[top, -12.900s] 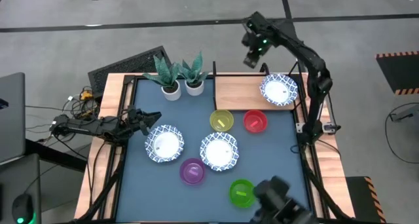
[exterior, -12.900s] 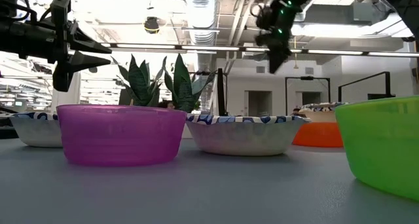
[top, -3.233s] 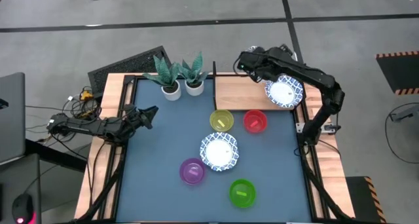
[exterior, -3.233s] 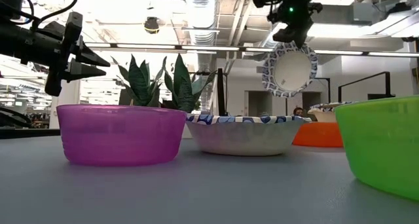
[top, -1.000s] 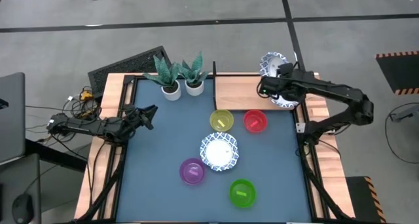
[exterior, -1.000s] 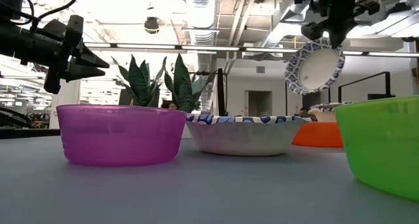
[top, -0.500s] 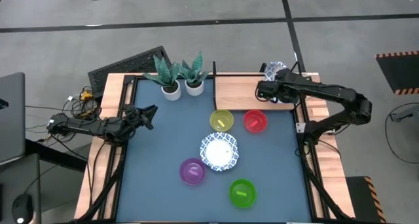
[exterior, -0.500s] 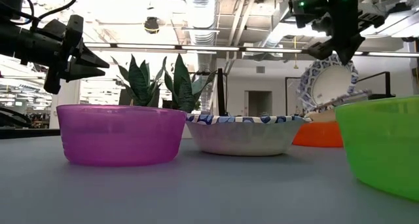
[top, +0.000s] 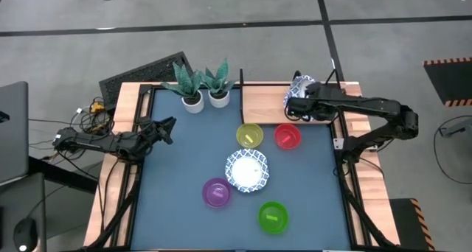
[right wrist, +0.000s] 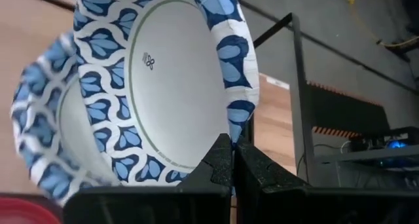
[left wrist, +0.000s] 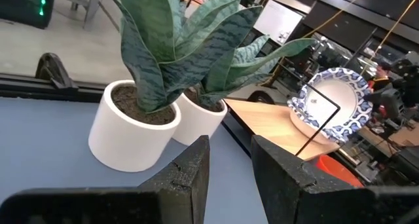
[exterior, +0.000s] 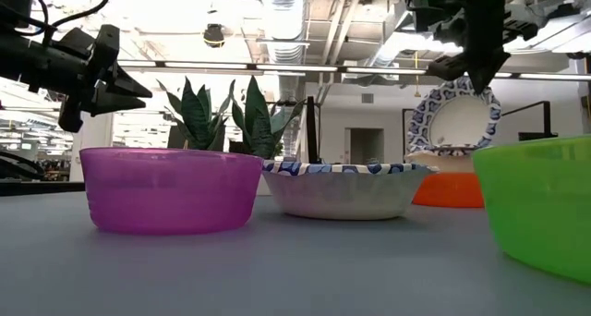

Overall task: Place and stack bowls onto a shelf
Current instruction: Stack the white patterned bowl on the white patterned bowl on the shelf

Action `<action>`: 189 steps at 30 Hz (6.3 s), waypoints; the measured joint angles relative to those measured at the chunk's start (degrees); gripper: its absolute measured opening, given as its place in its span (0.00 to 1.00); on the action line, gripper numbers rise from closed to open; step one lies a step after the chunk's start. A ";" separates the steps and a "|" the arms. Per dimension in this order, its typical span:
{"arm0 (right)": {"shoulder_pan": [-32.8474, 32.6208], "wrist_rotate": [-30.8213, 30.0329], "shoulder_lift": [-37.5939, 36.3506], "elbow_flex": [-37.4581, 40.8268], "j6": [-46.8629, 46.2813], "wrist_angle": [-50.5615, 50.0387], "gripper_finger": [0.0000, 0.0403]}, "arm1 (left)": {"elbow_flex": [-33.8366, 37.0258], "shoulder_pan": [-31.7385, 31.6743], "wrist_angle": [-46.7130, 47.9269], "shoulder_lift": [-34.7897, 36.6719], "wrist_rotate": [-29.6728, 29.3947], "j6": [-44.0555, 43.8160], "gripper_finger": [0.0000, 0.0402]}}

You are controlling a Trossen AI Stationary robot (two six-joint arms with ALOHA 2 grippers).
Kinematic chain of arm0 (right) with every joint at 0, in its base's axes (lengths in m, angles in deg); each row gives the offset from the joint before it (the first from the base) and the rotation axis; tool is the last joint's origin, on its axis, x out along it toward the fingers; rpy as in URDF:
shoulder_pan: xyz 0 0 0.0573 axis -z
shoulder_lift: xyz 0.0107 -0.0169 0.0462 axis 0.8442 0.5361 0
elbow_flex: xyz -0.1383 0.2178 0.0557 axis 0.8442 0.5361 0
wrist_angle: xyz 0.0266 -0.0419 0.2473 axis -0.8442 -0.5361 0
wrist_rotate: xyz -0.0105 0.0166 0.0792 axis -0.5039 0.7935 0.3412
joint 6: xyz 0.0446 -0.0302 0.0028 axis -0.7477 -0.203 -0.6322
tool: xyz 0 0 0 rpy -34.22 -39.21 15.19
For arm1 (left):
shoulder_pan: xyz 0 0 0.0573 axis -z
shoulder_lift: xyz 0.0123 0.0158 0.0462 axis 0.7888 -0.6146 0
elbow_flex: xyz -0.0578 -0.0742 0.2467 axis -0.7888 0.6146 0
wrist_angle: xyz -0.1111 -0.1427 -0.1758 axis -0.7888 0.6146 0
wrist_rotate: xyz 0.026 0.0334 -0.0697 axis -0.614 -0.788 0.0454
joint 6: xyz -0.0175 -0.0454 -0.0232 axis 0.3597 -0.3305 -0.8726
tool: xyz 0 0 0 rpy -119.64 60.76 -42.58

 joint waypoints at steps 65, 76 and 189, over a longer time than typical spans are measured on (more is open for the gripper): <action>0.51 9.35 -20.15 23.70 -52.62 30.62 0.18 | 0.00 0.00 0.21 -0.01 -1.46 -3.45 0.24; 0.44 9.78 -20.96 23.67 -52.30 30.62 0.49 | 0.00 0.00 0.21 0.00 -1.50 -3.15 0.24; -28.02 -4.34 -22.02 20.42 -57.33 33.90 0.05 | 0.00 0.00 0.19 -0.02 -1.07 -3.04 0.24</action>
